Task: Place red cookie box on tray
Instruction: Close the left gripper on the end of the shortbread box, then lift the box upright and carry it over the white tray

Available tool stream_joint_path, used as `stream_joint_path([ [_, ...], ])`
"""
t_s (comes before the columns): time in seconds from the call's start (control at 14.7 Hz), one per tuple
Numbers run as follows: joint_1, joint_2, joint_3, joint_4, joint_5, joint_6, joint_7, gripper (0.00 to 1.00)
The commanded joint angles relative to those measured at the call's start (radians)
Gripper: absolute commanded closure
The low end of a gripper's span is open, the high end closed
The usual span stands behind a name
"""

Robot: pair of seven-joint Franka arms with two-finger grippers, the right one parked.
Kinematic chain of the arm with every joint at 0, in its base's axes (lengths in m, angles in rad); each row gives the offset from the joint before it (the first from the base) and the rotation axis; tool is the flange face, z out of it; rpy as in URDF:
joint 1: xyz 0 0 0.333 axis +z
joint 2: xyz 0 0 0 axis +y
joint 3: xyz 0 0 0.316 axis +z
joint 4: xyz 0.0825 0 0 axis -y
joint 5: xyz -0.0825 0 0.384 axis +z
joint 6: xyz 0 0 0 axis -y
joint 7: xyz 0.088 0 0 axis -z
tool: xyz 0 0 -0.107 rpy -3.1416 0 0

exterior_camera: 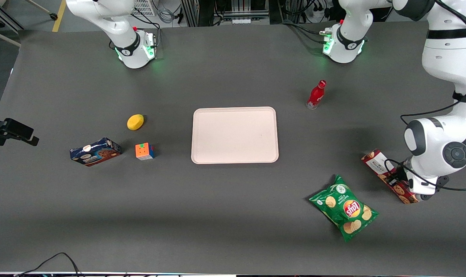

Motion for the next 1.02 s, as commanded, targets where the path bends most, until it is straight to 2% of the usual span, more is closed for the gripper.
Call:
stream_joint_path([
  [0.0, -0.015, -0.108, -0.02, 0.144, 0.003, -0.373, 0.021, 1.0],
  [0.2, -0.016, -0.168, -0.063, 0.326, 0.014, -0.674, 0.053, 1.0],
  [0.48, -0.016, -0.241, -0.15, 0.469, 0.032, -0.9, 0.045, 1.0],
  [0.68, -0.016, -0.277, -0.236, 0.48, 0.028, -0.92, 0.056, 1.0],
  [0.95, -0.018, -0.298, -0.449, 0.471, 0.039, -0.904, 0.038, 1.0],
])
